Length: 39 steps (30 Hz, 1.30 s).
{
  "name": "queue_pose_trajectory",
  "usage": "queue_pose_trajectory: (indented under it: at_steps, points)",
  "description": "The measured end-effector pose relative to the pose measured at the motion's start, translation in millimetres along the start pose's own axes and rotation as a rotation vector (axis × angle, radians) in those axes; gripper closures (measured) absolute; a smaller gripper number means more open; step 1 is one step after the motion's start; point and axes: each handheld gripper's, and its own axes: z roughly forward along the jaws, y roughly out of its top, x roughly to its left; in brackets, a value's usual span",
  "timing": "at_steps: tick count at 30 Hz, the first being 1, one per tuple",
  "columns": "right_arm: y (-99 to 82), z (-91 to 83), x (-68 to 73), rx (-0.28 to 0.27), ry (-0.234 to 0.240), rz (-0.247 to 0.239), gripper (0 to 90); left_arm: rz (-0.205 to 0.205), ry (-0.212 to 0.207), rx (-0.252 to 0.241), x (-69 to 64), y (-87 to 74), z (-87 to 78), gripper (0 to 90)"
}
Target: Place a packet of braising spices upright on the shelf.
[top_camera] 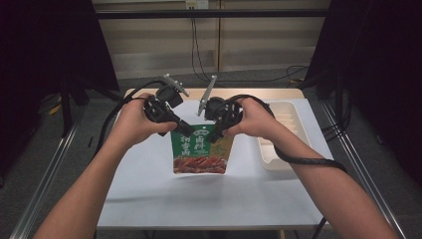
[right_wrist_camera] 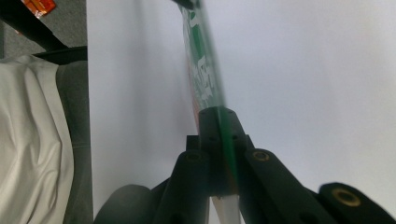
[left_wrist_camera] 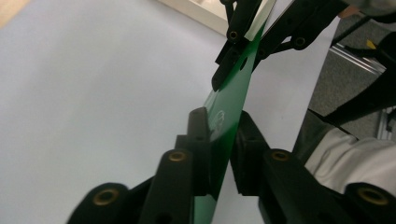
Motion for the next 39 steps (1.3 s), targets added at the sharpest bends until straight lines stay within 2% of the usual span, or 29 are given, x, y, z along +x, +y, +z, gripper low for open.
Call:
queue_pose_trajectory:
  at_steps: [1,4,5,6,9,10,12,14,16,18,19,20,22,25,28,31,32,35,37,38,39]
  points:
    - [0.1,-0.8,-0.2,0.014,-0.001,0.022,90.0,-0.005,-0.001,-0.002,0.7,-0.8,-0.7,76.5]
    - [-0.6,-1.2,-2.0,0.030,-0.013,0.032,90.0,-0.018,-0.005,-0.005,0.6,-3.1,-1.1,73.8]
    - [-0.8,-1.9,-3.4,0.044,-0.015,0.033,90.0,-0.015,-0.002,-0.005,0.9,-4.4,-1.4,70.0]
    - [-1.5,-4.1,-3.8,0.068,-0.022,0.035,90.0,-0.031,0.008,-0.024,0.1,-6.4,0.3,61.0]
    - [-2.5,-6.7,-4.2,0.071,-0.023,0.058,90.0,-0.023,0.010,-0.015,3.3,-10.5,1.2,49.1]
    - [-4.8,-11.7,-6.7,0.068,-0.025,0.058,90.0,-0.045,0.009,-0.008,4.1,-12.3,2.2,42.9]
    - [-6.0,-16.0,-7.9,0.075,-0.021,0.071,90.0,-0.011,0.027,-0.048,6.2,-17.0,5.2,36.7]
    - [-7.7,-19.9,-8.8,0.084,-0.031,0.093,90.0,-0.010,0.035,-0.055,6.7,-20.4,7.5,31.7]
    - [-10.1,-22.9,-10.5,0.090,-0.030,0.096,90.0,-0.008,0.040,-0.051,7.3,-22.0,8.3,29.2]
    - [-12.1,-25.7,-12.1,0.101,-0.040,0.094,90.0,-0.040,0.049,-0.069,9.5,-27.7,12.2,26.8]
    - [-12.1,-25.7,-12.1,0.101,-0.040,0.094,90.0,-0.040,0.049,-0.069,9.5,-27.7,12.2,26.3]
    - [-14.0,-27.8,-12.6,0.101,-0.065,0.104,90.0,-0.044,0.051,-0.068,12.5,-31.9,14.5,25.9]
    - [-15.8,-29.2,-14.1,0.105,-0.061,0.092,90.0,-0.051,0.054,-0.071,13.1,-33.5,15.4,25.7]
    - [-20.5,-34.6,-16.3,0.094,-0.078,0.125,90.0,-0.072,0.068,-0.100,18.2,-42.7,21.9,23.3]
    - [-24.4,-36.8,-18.8,0.103,-0.074,0.124,90.0,-0.082,0.071,-0.106,20.7,-47.0,25.4,20.2]
    - [-26.1,-38.0,-19.3,0.104,-0.071,0.126,90.0,-0.128,0.080,-0.143,22.3,-54.4,31.2,17.3]
    - [-27.5,-39.4,-20.2,0.101,-0.064,0.127,90.0,-0.167,0.098,-0.178,22.6,-59.5,35.8,14.2]
    - [-28.5,-41.5,-20.9,0.095,-0.071,0.139,90.0,-0.180,0.103,-0.177,25.4,-64.7,37.6,11.1]
    - [-29.9,-44.8,-22.8,0.090,-0.074,0.144,90.0,-0.208,0.116,-0.191,26.0,-69.7,41.8,9.7]
    - [-30.4,-45.7,-23.5,0.088,-0.074,0.152,90.0,-0.192,0.119,-0.177,28.1,-72.6,42.5,8.9]
    - [-31.3,-47.1,-24.6,0.091,-0.070,0.153,90.0,-0.220,0.112,-0.191,28.6,-75.2,45.8,6.7]
